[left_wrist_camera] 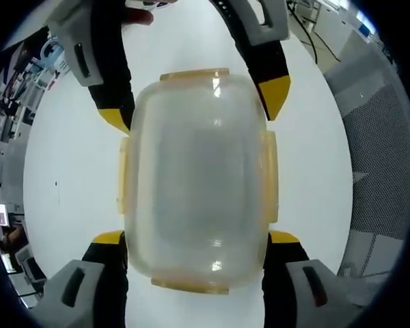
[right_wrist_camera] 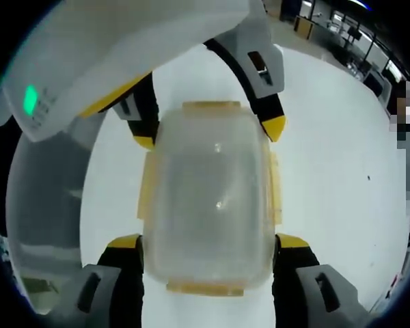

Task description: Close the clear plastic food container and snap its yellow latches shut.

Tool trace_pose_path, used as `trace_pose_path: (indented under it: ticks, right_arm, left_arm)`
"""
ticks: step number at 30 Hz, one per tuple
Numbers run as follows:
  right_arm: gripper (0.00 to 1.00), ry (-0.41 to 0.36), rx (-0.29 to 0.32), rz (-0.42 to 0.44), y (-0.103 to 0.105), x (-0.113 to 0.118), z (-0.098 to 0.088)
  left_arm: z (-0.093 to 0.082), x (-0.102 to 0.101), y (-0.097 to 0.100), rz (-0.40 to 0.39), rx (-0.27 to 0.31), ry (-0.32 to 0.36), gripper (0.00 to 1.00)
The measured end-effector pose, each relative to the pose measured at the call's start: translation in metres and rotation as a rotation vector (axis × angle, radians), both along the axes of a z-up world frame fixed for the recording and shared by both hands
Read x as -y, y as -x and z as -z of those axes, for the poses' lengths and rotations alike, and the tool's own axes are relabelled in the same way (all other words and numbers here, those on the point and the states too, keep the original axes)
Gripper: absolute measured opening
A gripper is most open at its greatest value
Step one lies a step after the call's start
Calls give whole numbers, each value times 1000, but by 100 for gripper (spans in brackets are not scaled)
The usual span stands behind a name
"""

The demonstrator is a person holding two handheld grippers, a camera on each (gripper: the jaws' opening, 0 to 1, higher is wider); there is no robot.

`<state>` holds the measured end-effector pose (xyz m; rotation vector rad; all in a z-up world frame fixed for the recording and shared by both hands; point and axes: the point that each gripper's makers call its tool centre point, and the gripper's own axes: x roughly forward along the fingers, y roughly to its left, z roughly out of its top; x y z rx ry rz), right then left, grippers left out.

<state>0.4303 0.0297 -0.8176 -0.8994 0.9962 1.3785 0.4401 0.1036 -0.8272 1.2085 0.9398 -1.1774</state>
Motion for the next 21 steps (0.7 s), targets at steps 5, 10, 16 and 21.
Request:
trace_pose_path:
  ticks: [5, 10, 16, 21]
  right_arm:
    - [78, 5, -6, 8, 0, 0, -1]
    - [78, 10, -16, 16, 1, 1, -1]
    - [77, -4, -24, 36, -1, 3, -5]
    - [76, -24, -20, 48, -2, 1, -11]
  left_arm:
    - [0, 0, -1, 14, 3, 3, 82]
    - [-1, 0, 0, 35, 3, -8, 82]
    - [-7, 2, 0, 31, -2, 7, 80]
    - [-13, 4, -4, 24, 8, 27, 80]
